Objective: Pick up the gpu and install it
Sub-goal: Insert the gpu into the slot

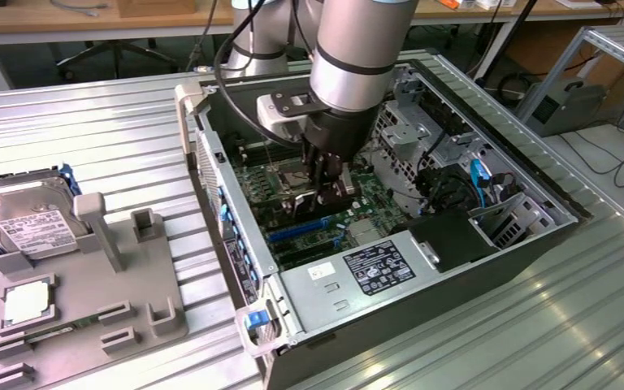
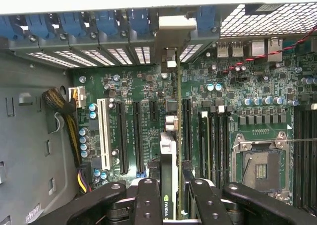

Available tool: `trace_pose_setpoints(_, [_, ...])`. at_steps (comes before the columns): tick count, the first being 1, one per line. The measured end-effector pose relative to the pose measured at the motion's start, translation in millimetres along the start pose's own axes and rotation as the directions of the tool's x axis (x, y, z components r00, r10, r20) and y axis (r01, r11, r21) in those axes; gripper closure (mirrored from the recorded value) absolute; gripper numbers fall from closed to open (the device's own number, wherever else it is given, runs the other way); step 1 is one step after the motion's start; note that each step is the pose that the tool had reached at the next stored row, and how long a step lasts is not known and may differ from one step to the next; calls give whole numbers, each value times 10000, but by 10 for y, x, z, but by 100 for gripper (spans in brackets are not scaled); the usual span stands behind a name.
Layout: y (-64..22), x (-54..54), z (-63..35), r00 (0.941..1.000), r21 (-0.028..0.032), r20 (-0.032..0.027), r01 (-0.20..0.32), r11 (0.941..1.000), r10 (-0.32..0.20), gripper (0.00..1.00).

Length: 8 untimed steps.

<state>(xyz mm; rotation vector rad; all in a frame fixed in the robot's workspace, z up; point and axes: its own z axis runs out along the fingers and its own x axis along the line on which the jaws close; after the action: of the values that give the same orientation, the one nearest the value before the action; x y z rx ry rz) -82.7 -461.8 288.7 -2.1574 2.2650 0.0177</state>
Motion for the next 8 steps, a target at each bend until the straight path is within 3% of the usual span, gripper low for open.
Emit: trace_pose_setpoints(8, [14, 2, 46, 10000, 0, 0, 0, 10000, 0, 73])
